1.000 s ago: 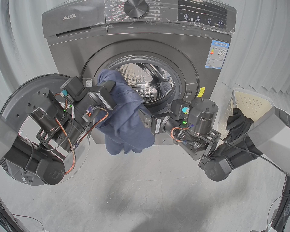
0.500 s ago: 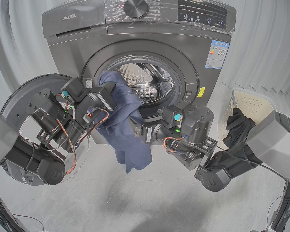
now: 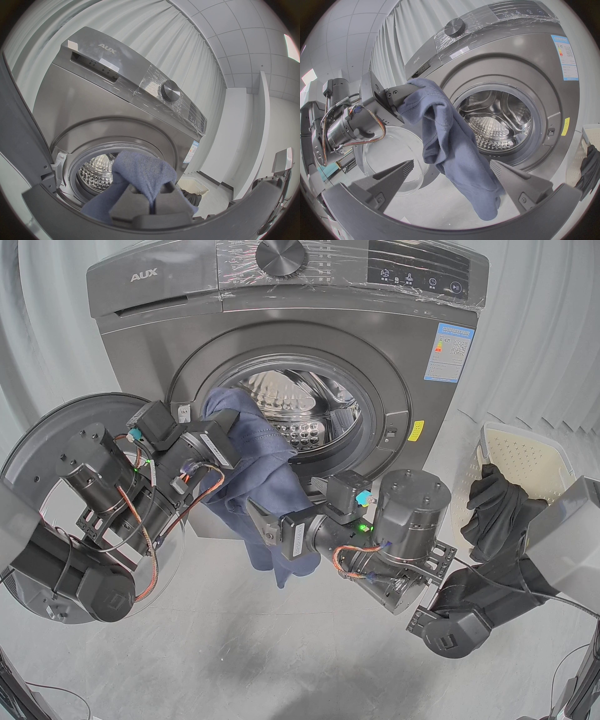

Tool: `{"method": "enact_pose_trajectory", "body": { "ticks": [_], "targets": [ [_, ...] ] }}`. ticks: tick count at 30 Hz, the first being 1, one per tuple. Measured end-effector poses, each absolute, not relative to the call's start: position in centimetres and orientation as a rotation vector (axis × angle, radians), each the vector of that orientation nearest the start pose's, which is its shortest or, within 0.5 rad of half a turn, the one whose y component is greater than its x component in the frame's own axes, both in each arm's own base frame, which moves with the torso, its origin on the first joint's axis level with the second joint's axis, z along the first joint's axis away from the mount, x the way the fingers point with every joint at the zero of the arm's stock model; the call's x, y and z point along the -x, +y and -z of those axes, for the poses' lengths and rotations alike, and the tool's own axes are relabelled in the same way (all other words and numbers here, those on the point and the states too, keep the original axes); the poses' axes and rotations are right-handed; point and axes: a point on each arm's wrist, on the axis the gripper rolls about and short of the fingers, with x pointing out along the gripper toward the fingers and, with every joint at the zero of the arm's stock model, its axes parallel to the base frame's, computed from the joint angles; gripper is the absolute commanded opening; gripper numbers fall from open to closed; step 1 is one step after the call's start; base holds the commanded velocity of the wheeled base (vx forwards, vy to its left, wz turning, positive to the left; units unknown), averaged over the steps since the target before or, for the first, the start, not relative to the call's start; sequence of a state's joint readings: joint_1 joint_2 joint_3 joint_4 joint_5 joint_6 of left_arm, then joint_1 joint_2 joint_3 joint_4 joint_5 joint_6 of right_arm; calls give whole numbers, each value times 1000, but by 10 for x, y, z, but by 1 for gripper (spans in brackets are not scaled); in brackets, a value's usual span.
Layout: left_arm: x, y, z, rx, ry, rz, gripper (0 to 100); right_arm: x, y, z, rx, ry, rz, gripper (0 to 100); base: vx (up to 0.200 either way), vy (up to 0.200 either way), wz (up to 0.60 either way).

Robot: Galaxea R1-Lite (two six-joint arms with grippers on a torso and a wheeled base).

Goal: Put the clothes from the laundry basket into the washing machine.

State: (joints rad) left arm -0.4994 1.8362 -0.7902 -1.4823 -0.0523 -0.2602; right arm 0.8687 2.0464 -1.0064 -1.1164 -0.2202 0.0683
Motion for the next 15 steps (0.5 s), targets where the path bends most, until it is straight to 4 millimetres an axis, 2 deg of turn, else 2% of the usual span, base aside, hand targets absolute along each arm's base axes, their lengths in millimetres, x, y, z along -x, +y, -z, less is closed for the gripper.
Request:
{"method": "enact_pose_trajectory", "body": {
  "ticks": [8,15],
  "targets": [
    [-284,-157,-220,348,-359,599,0,-261,318,-156,-121,-68,-701,100,0,0,0],
    [-283,-156,-221,347,-362,598,0,-278,334,-146,-128,-84,-710,100,0,0,0]
  ]
}}
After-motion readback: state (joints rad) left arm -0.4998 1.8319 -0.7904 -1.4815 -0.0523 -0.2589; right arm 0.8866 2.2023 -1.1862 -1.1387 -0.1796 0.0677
